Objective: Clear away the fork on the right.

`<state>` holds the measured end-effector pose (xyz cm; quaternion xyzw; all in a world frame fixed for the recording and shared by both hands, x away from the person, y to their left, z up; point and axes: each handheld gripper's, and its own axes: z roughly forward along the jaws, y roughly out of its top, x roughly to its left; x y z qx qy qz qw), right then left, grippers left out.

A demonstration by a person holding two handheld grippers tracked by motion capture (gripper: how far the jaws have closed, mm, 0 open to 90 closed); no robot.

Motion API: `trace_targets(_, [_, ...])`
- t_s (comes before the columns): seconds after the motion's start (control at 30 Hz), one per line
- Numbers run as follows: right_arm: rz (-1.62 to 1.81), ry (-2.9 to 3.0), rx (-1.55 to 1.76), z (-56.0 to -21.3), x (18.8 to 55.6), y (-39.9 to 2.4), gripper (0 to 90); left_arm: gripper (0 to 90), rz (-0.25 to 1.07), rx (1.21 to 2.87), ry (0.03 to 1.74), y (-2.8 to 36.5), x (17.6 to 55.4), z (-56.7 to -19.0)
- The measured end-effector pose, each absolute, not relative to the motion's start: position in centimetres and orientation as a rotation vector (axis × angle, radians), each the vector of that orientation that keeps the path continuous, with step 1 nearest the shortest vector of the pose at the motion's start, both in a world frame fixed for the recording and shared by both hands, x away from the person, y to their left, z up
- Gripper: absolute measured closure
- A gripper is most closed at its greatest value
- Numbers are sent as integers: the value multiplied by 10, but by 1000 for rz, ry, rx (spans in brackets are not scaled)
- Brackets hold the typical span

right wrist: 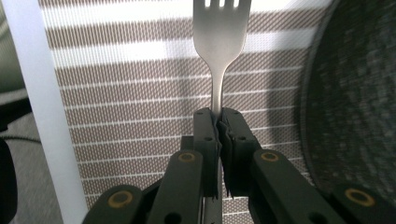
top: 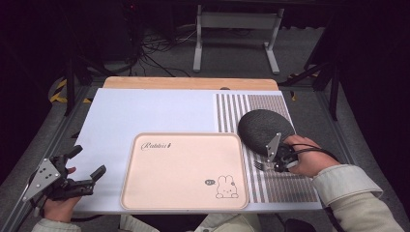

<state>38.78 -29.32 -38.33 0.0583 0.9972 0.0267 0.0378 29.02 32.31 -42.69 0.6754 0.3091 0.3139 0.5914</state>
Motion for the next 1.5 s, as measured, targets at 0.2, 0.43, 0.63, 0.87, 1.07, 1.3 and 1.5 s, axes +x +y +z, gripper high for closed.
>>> trace_targets(0.2, [225,3011,225,-368,386,-293,860,1,729,1568,720,323,290,-427])
trace_targets(0.43, [393,2919,343,-350,382,-292,860,1,729,1568,720,323,290,-427])
trace_targets(0.63, [549,2843,448,-337,376,-288,860,1,729,1569,719,322,290,-427])
trace_targets(0.87, [723,2748,591,-327,371,-282,860,1,730,1569,719,323,290,-427])
trace_targets(1.07, [822,2681,759,-324,369,-277,859,1,729,1570,718,323,290,-427])
trace_targets(1.3, [889,2606,907,-319,366,-268,860,1,729,1570,719,323,290,-427])
trace_targets(1.5, [927,2554,1022,-314,364,-258,860,1,730,1570,717,323,290,-427])
